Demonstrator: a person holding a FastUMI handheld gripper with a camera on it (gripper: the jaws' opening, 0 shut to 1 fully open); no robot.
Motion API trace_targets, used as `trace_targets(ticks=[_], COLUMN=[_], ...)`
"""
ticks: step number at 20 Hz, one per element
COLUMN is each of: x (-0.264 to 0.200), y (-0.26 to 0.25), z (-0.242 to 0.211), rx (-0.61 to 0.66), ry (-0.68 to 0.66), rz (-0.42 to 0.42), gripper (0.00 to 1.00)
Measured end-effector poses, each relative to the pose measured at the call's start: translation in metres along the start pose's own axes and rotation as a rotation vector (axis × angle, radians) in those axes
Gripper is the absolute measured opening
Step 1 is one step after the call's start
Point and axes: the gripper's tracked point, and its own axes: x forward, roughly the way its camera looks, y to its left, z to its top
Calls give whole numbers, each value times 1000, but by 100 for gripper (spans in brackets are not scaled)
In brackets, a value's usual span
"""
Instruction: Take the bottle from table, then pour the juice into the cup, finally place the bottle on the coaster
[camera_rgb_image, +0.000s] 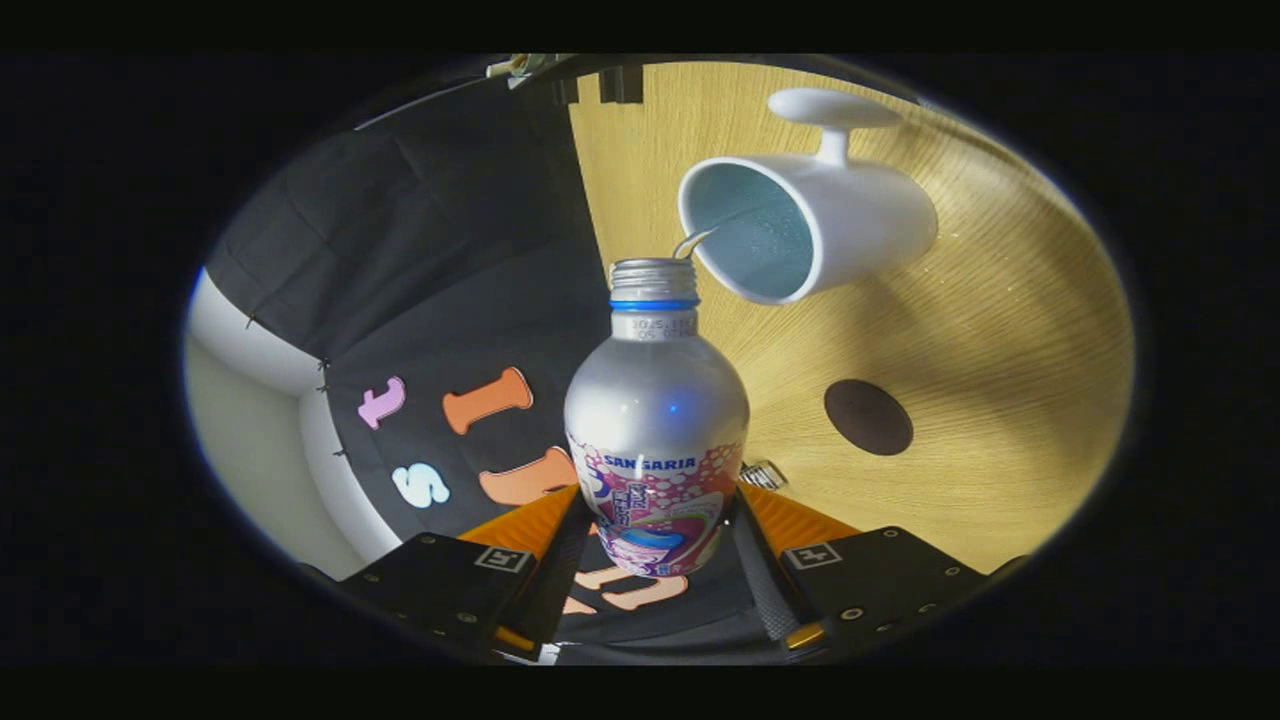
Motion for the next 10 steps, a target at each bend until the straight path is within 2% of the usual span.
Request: trace_targets(ticks=[10], x=[0], y=[13], z=[-3], rx=[47], ry=[-9], rz=[20], gripper=[77])
